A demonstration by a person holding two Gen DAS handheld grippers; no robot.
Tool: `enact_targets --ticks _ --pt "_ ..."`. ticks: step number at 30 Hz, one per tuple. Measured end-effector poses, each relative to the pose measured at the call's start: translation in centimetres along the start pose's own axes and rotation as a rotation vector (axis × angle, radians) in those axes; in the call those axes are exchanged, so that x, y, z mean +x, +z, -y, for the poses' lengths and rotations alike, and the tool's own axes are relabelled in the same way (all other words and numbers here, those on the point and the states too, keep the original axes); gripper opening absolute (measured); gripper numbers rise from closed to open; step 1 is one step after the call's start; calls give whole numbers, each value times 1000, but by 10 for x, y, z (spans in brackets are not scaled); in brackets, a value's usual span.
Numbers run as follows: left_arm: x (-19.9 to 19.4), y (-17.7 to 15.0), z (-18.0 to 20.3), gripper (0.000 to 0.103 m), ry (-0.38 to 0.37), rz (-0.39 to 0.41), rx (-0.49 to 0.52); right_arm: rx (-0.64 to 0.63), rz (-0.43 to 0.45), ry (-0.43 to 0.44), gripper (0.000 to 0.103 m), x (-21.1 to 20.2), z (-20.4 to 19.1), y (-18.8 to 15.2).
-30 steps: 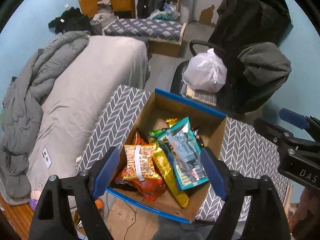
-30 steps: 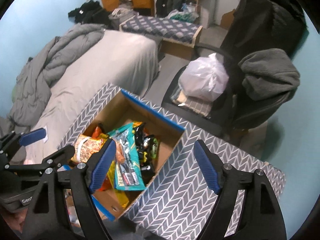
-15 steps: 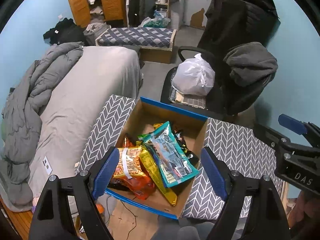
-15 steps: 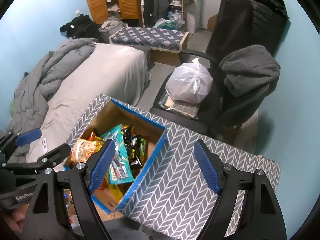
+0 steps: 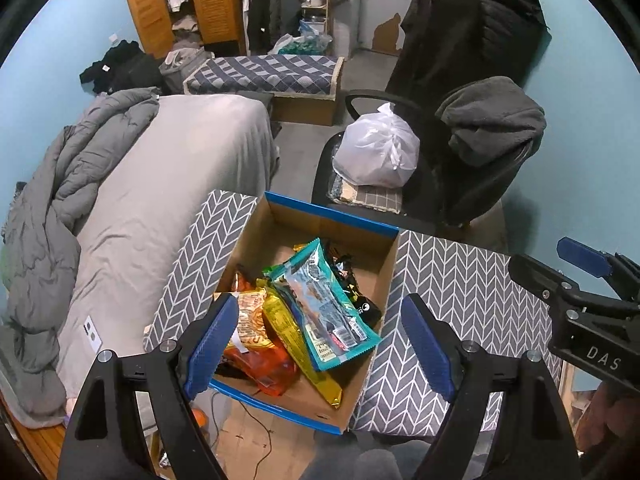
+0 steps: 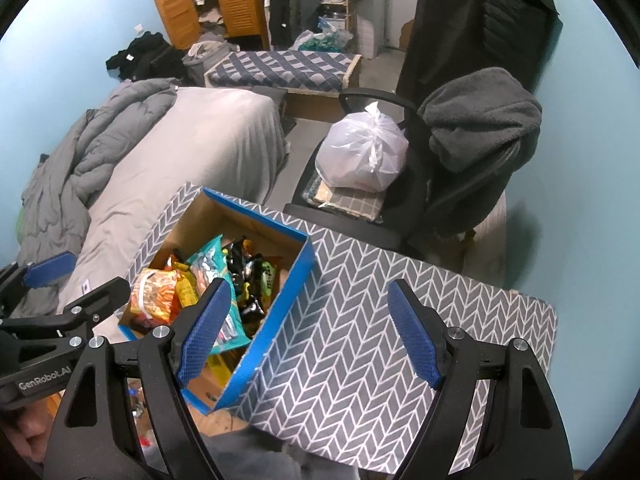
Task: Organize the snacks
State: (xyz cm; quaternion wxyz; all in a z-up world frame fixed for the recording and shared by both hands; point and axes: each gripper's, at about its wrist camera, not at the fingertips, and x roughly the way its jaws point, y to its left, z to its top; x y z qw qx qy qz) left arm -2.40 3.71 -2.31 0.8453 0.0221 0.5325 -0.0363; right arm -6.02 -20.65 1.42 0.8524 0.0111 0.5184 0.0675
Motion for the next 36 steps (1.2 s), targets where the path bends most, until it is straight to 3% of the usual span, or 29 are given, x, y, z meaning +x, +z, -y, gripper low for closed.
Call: enact_targets --ticks 36 --pt "0 3 12 85 14 1 28 14 4 6 80 -4 7 -4"
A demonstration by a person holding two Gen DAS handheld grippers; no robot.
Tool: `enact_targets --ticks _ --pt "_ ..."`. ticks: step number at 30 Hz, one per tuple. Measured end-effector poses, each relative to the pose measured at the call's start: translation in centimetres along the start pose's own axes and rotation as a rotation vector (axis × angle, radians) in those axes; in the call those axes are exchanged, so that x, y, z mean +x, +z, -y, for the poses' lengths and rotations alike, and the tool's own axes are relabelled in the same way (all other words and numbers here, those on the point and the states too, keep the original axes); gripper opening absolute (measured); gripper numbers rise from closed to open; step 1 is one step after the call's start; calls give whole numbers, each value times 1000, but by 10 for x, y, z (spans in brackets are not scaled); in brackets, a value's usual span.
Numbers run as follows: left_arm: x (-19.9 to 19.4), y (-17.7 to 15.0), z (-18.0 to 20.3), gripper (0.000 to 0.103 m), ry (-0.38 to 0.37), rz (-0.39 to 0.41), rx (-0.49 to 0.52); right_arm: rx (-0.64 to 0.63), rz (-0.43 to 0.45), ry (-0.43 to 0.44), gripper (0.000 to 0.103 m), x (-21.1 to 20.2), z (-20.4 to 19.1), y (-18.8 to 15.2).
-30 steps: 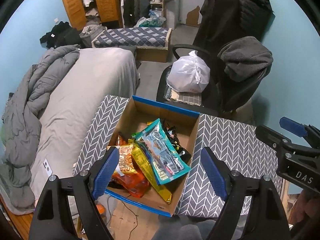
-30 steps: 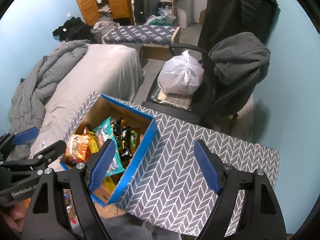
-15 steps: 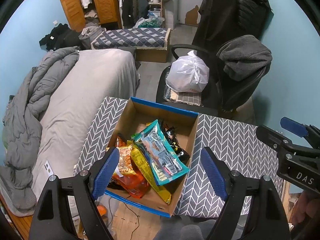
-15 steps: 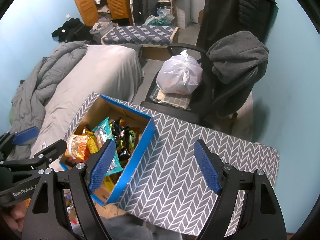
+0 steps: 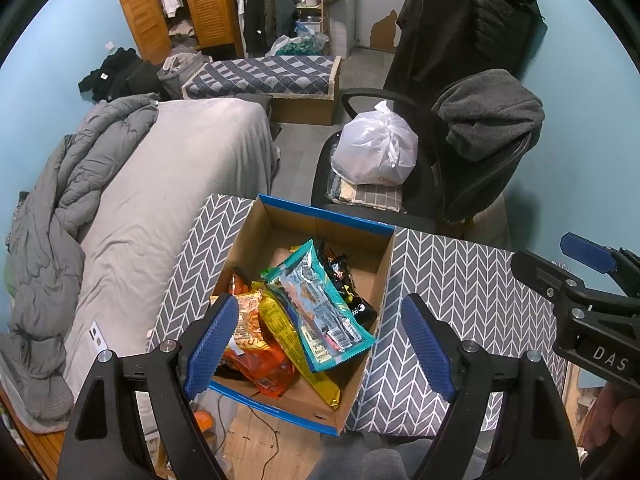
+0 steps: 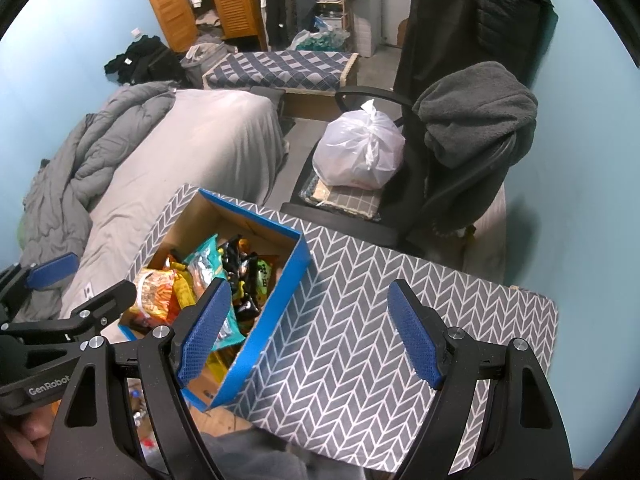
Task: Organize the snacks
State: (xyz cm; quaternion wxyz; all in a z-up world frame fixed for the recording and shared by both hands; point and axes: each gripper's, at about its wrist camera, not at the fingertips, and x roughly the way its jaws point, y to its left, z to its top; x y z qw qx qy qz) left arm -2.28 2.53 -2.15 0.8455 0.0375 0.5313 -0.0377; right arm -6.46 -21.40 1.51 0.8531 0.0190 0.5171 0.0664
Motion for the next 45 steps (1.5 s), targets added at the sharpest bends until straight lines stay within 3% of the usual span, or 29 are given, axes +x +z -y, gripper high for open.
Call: enact_targets --ticks 45 --pt "-2 -4 6 85 71 -23 26 7 1 1 80 -2 1 -1"
